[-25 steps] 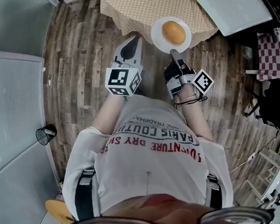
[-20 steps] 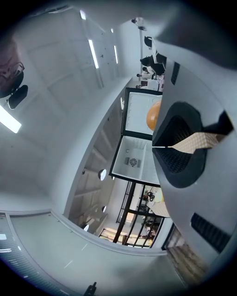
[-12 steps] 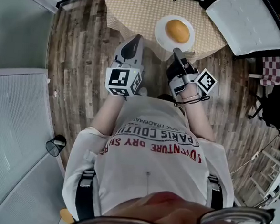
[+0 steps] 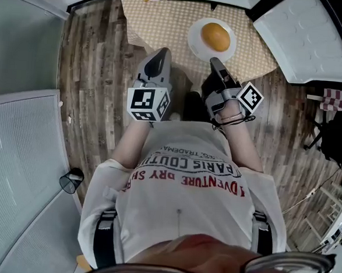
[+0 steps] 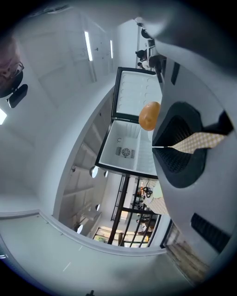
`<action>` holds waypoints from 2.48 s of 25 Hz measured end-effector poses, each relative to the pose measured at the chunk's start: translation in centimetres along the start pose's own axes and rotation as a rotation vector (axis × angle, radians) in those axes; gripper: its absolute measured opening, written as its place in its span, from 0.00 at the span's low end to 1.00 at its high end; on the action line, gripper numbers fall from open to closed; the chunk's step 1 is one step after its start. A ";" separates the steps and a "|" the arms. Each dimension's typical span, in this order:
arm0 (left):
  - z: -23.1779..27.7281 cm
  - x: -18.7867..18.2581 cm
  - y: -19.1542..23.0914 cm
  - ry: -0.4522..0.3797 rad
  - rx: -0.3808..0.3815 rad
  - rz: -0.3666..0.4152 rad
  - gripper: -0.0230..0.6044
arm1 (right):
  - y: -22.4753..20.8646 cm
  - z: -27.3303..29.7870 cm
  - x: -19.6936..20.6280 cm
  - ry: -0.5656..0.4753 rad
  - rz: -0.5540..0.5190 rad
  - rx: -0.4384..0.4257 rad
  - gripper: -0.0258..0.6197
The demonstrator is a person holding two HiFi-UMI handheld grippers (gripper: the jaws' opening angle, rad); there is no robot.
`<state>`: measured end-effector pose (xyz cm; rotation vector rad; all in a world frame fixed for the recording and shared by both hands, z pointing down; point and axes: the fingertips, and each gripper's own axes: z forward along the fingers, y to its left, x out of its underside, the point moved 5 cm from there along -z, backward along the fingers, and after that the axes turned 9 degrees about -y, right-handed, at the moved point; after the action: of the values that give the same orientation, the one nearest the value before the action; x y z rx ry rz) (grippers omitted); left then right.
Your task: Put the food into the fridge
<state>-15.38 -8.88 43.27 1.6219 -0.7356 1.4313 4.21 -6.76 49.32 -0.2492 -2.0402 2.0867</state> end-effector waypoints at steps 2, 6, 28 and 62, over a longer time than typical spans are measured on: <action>2.1 -0.2 0.3 -0.005 -0.010 0.013 0.08 | 0.3 2.0 -1.2 0.011 0.002 -0.008 0.09; 7.4 -1.0 0.5 -0.024 -0.032 0.030 0.08 | 1.0 6.1 -4.9 0.024 0.003 -0.024 0.09; 24.2 -2.5 1.8 -0.010 -0.008 0.072 0.08 | 2.9 20.5 -15.8 -0.016 0.030 -0.006 0.09; 29.1 -1.2 6.7 0.053 0.038 0.035 0.08 | 2.3 33.3 -18.8 -0.109 0.058 0.057 0.09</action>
<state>-6.97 -37.58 43.34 1.6004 -0.7133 1.5155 13.37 -43.90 47.41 -0.1914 -2.0524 2.2361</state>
